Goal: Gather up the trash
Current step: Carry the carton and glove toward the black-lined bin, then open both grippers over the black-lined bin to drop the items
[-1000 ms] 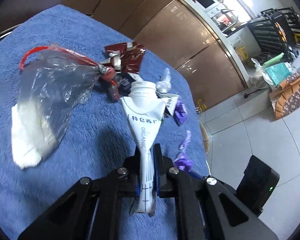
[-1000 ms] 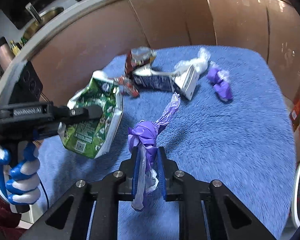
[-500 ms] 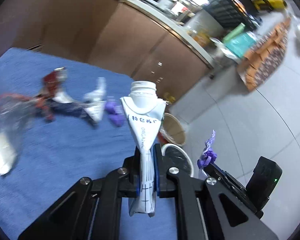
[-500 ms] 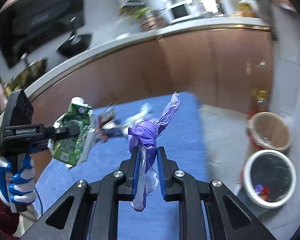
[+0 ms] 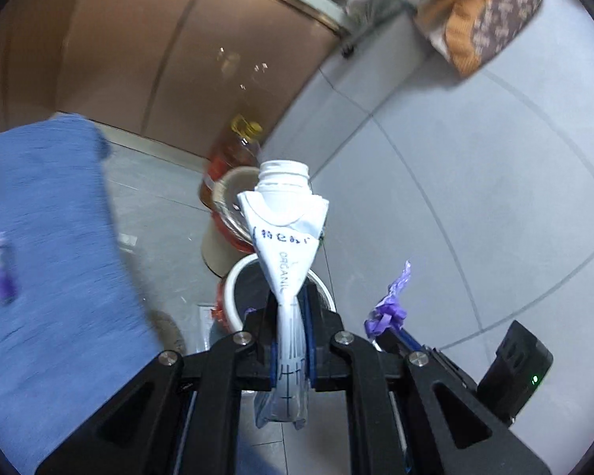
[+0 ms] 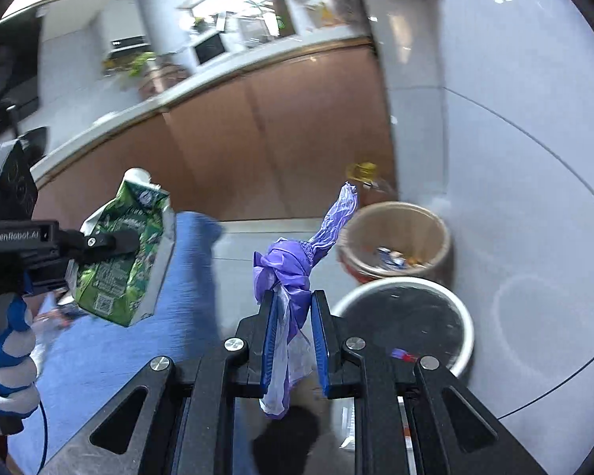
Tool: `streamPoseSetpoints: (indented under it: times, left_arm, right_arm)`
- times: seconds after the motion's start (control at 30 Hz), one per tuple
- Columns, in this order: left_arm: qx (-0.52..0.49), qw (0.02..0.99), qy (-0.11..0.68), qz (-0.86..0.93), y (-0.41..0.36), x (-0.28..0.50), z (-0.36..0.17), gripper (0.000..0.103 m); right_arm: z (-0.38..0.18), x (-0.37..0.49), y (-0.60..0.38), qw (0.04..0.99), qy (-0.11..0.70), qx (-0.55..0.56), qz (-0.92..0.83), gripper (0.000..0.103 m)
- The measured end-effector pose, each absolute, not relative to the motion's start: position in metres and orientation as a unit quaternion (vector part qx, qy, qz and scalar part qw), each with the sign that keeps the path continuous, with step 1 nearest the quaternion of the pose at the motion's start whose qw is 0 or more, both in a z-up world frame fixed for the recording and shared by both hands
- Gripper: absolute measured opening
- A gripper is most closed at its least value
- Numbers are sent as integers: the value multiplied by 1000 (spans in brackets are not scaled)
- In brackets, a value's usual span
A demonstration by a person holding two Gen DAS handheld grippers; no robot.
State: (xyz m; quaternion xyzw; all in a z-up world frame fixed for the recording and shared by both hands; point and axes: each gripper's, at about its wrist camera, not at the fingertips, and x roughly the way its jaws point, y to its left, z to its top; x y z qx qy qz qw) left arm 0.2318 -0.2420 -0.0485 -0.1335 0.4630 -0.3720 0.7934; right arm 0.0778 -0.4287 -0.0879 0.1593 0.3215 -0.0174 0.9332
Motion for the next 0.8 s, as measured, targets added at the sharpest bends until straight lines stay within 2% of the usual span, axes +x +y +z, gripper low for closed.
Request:
streamPoseSetpoints:
  times: [0.23,0.5,0.63,0.8]
  left_arm:
    - [-106,765,505,-386,-339,264,-99,10]
    - [-78,749,537,-380,-409,275,-143,12]
    - [-76,744,549,-373,-418,278,-156,26]
    - [-78,743,547,-378,-414,278,-154,27]
  right_arm:
    - [-137,102,-480,916,351,181,-72,16]
    - [-180,122,-509,898,384,187,-104,19]
    - [-188,120,-516,893,390,191,-119,21]
    - [-192,114,-514,889,397,185,-132,27]
